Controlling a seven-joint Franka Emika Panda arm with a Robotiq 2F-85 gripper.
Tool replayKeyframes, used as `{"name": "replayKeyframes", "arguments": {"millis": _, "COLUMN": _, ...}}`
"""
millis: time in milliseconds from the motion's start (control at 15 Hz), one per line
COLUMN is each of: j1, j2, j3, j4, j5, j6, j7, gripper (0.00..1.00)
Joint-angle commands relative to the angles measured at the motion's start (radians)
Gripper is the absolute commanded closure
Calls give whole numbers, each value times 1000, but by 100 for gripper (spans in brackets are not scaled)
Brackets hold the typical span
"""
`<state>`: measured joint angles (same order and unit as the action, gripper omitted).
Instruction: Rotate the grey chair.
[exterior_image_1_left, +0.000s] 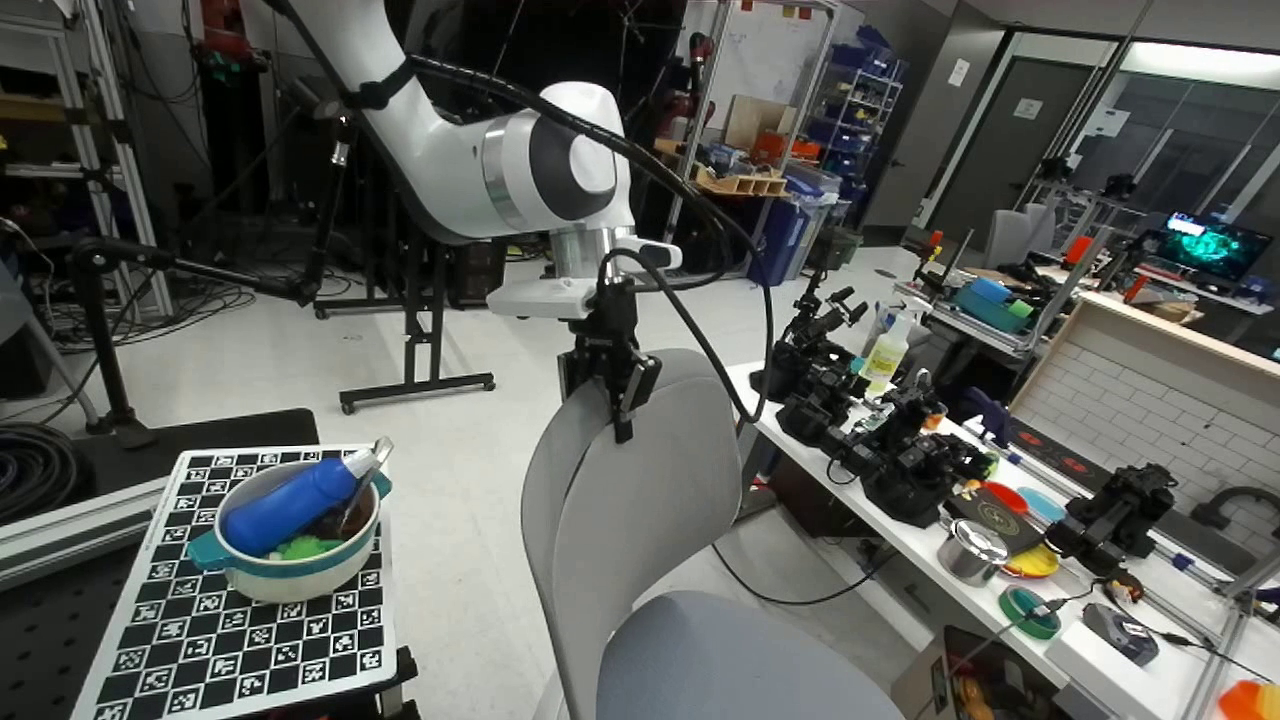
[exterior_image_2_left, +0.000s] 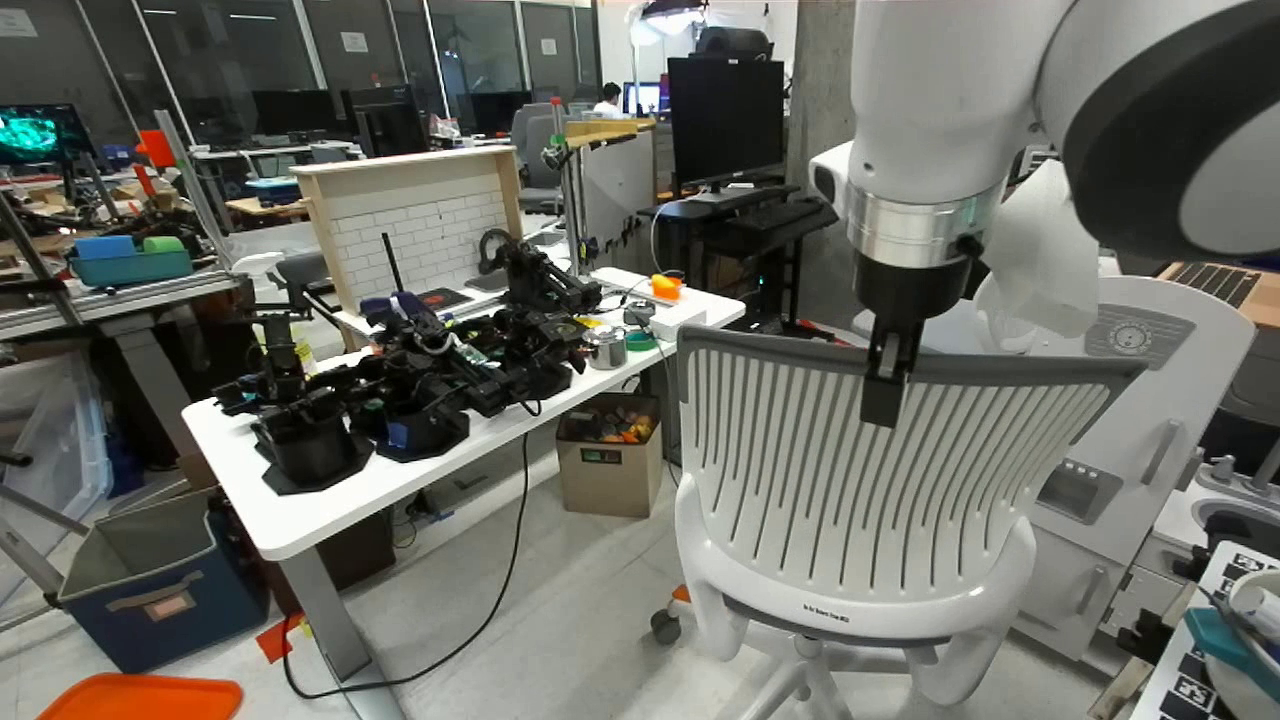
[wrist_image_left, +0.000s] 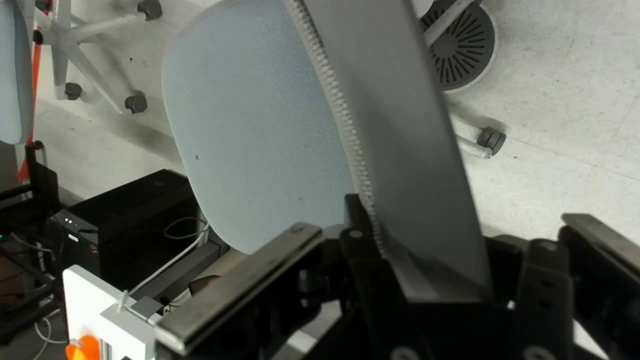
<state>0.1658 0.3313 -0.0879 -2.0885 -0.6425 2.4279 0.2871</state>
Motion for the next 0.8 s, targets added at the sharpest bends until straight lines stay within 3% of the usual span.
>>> {"name": "replayKeyframes", "arguments": {"millis": 0, "j1": -58, "j2": -84, "j3": -31, "j4": -150, "j5": -80, "j6": 103, "j7": 0, "gripper": 95}}
{"name": "replayKeyframes", "arguments": {"millis": 400, "j1": -164, "j2": -116, "j3": -70, "j4": -238, "j5": -171, "j6": 253, "j7": -57, "gripper": 95}}
{"name": "replayKeyframes", "arguments": {"millis": 733, "j1": -218, "j2": -89, "j3": -98, "j4": -221, "j5": -201, "j6": 280, "j7": -100, "gripper": 95}}
